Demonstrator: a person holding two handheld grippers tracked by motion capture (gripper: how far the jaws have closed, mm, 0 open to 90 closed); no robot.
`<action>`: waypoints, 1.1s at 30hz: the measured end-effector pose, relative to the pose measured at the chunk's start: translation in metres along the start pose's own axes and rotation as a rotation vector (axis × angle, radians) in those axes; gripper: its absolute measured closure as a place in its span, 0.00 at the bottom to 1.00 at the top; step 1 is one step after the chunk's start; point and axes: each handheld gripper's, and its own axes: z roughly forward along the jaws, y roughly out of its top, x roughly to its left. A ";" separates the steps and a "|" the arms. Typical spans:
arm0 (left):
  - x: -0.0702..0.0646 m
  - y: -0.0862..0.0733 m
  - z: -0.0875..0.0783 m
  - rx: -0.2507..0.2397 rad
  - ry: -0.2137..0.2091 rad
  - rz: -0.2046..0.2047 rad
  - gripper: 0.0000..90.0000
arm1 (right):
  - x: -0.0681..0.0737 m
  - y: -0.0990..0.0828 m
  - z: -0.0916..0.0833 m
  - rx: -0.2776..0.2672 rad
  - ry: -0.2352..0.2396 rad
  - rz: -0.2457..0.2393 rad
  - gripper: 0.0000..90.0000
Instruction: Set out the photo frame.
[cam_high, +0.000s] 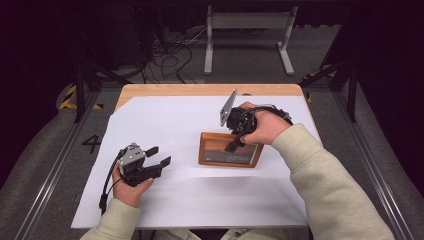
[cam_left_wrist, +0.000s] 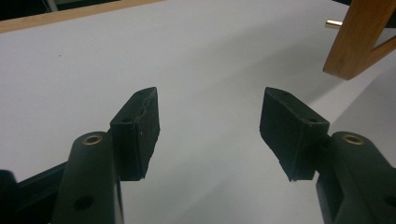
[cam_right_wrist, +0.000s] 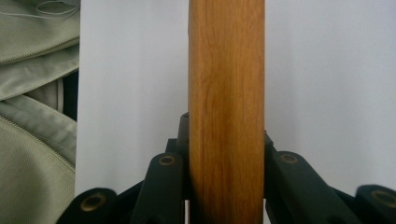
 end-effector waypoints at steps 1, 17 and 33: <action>0.000 0.000 0.000 0.000 0.000 -0.002 0.43 | -0.001 0.000 0.002 0.008 0.004 0.002 0.82; 0.000 0.000 0.001 0.007 -0.004 0.002 0.43 | -0.011 -0.001 0.033 0.077 0.016 -0.009 0.82; 0.000 -0.001 0.002 0.015 -0.002 -0.001 0.43 | -0.016 -0.002 0.048 0.089 0.034 -0.026 0.82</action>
